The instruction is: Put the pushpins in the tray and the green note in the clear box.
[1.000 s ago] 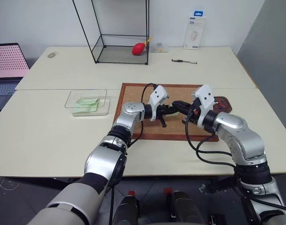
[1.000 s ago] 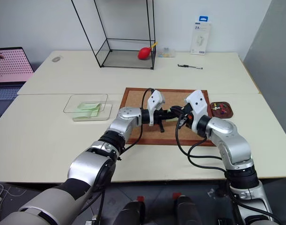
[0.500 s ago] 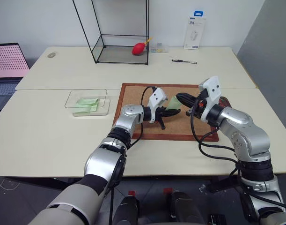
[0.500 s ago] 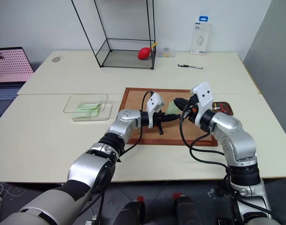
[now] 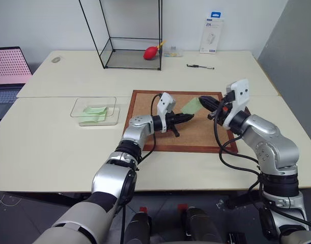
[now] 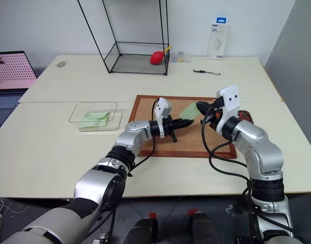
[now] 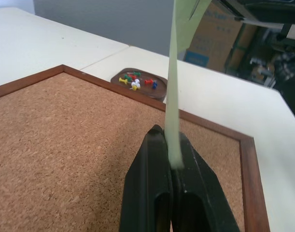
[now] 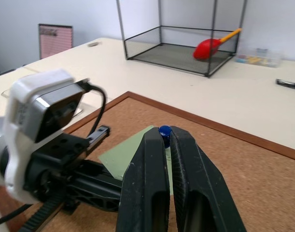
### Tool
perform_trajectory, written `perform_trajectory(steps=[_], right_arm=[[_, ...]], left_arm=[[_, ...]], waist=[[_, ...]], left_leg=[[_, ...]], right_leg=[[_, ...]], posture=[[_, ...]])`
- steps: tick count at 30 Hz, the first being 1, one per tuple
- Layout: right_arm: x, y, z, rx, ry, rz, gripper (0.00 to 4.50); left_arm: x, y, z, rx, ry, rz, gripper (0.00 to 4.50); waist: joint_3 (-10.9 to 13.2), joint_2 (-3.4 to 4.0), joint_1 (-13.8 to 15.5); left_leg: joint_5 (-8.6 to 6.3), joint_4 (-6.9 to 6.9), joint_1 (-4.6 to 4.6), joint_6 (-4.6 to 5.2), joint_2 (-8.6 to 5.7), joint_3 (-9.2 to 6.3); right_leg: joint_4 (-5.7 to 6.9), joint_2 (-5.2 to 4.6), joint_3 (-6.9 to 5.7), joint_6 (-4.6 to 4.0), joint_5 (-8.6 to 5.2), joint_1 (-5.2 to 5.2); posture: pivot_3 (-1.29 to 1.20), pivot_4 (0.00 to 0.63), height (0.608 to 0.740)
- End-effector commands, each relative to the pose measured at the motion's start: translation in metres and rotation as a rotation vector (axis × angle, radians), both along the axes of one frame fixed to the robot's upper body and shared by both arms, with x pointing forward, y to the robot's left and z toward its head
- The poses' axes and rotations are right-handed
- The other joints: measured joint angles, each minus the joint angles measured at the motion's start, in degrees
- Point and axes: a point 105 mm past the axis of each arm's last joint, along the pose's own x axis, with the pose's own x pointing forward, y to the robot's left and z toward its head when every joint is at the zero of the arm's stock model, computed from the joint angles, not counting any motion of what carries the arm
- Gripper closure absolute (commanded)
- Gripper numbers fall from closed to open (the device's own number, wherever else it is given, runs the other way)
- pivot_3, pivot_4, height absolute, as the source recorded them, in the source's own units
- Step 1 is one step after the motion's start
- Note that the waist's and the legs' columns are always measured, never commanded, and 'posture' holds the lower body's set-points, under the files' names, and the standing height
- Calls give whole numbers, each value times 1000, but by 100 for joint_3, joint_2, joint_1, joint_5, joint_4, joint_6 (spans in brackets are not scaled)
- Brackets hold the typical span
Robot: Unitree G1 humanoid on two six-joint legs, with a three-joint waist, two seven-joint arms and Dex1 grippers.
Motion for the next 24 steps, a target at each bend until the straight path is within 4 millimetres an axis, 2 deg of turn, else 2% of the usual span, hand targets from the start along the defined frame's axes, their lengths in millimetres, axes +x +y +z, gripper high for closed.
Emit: perform_trajectory(steps=[1, 8, 14, 18, 24], right_arm=[[-1, -8, 20, 55, -59, -49, 4500], [-3, -7, 18, 63, -47, -51, 4500], [-7, -2, 17, 33, -49, -11, 4500], [-10, 1, 16, -2, -57, 20, 4500], [-15, 9, 12, -98, -72, 86, 4500]], left_arm=[[4, 4, 15, -99, 4, 50, 4456], [1, 4, 13, -117, 11, 67, 4456], [-9, 14, -12, 127, -151, 46, 4456], [-9, 23, -14, 217, -236, 34, 3800], [-2, 25, 14, 222, -358, 30, 2541]], waist=[[0, 0, 1], [0, 0, 1], [0, 1, -8], [0, 1, 1], [0, 1, 7]], left_leg=[[0, 0, 0, 0, 0, 0], [0, 0, 0, 0, 0, 0], [0, -1, 3, 0, 1, 2], [0, -1, 2, 0, 2, 1], [0, 0, -2, 0, 2, 1]], right_leg=[[0, 0, 0, 0, 0, 0], [0, 0, 1, 0, 0, 0], [2, 1, 3, 0, 0, 0], [2, 2, 2, -1, 0, 0], [-1, 2, 1, -1, 0, -1]], posture=[[0, 150, 740], [0, 150, 740], [0, 150, 740], [0, 150, 740], [0, 150, 740]])
